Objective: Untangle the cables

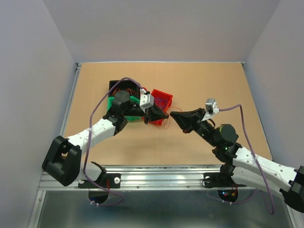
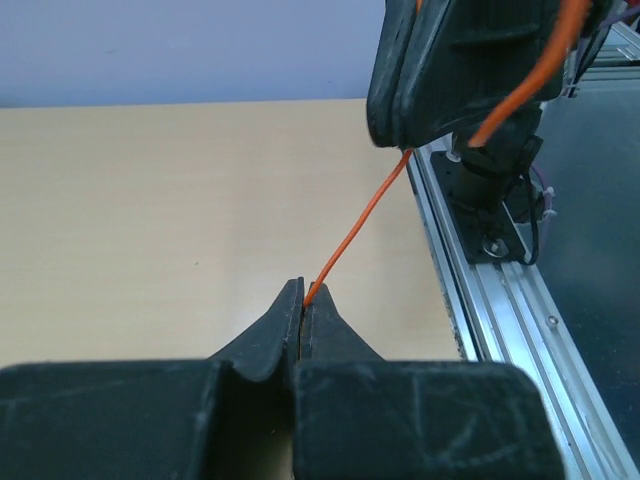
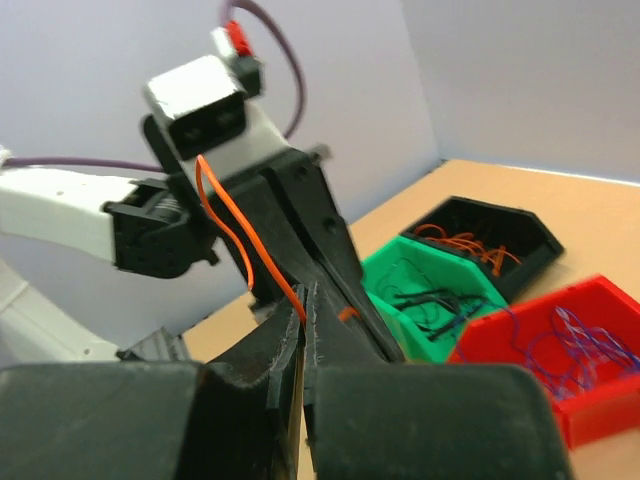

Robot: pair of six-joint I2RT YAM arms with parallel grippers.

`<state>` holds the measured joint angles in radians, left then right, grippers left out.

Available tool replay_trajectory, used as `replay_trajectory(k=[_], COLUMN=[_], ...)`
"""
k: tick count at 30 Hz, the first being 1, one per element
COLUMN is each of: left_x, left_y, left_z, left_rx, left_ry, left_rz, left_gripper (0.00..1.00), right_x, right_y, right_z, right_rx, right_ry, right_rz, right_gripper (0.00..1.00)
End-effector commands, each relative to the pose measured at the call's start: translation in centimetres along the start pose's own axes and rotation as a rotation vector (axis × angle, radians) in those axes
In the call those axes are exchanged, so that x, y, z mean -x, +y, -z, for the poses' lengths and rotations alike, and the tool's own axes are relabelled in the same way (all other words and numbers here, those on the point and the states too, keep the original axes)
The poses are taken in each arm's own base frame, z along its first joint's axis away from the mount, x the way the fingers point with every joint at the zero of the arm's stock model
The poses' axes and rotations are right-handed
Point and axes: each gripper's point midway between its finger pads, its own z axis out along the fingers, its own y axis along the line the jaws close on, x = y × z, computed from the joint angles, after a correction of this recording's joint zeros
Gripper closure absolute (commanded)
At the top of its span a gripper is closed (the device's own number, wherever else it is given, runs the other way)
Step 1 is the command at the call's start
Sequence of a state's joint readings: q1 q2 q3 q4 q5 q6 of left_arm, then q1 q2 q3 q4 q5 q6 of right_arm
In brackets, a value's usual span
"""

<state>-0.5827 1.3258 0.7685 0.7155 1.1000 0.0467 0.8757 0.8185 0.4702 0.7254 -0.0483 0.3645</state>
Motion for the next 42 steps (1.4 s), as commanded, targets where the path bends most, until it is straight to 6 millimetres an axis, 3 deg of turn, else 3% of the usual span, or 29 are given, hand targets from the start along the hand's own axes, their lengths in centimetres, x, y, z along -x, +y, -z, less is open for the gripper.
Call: replay_trajectory(k=[1, 2, 6, 10, 12, 20, 29, 31, 33, 39, 42], left_x=[2.8, 3.1, 3.9, 4.4, 4.9, 5.9, 7.7, 7.5, 7.4, 7.0, 7.3], left_y=[2.5, 2.7, 3.0, 3.0, 3.2, 4.6, 5.0, 5.5, 6.3, 8.0, 9.6], left_z=[1.5, 1.8, 2.6, 3.0, 3.2, 4.5, 6.9, 7.3, 7.9, 9.2, 9.9], left_rx=[0.125, 0.14, 0.175, 0.189, 0.203, 0.278, 0.328, 0.357, 0.383, 0.46, 0.534], left_ry=[-0.041, -0.045, -0.049, -0.048, -0.054, -0.053, -0.073, -0.061, -0.053, -0.018, 0.008], left_rz=[-0.078, -0.082, -0.086, -0.094, -0.103, -0.098, -0.125, -0.118, -0.114, -0.117, -0.159], left_gripper=[1.0, 1.0, 1.0, 1.0, 1.0, 1.0, 1.0, 1.0, 1.0, 1.0, 1.0], right_x=[1.9, 0.9, 0.2, -0.9, -1.6, -1.8, -0.4, -0.3, -0.5, -0.4, -0.8], right_y=[-1.6, -2.6, -7.4, -9.6, -10.3, -11.8, -14.2, -14.1, -14.1, -13.9, -13.7], right_z=[2.3, 3.1, 5.0, 5.2, 5.1, 6.3, 9.3, 9.4, 9.4, 9.1, 8.7], right_rx=[-0.095, -0.139, -0.385, -0.501, -0.534, -0.618, -0.801, -0.804, -0.806, -0.801, -0.781], right_ry=[-0.128, -0.121, -0.186, -0.182, -0.166, -0.171, -0.181, -0.159, -0.129, -0.072, -0.052], right_rz=[-0.035, -0.048, -0.108, -0.117, -0.112, -0.072, 0.046, 0.068, 0.085, 0.126, 0.134], right_gripper=[0.99, 0.99, 0.99, 0.95, 0.85, 0.74, 0.73, 0.72, 0.64, 0.52, 0.51])
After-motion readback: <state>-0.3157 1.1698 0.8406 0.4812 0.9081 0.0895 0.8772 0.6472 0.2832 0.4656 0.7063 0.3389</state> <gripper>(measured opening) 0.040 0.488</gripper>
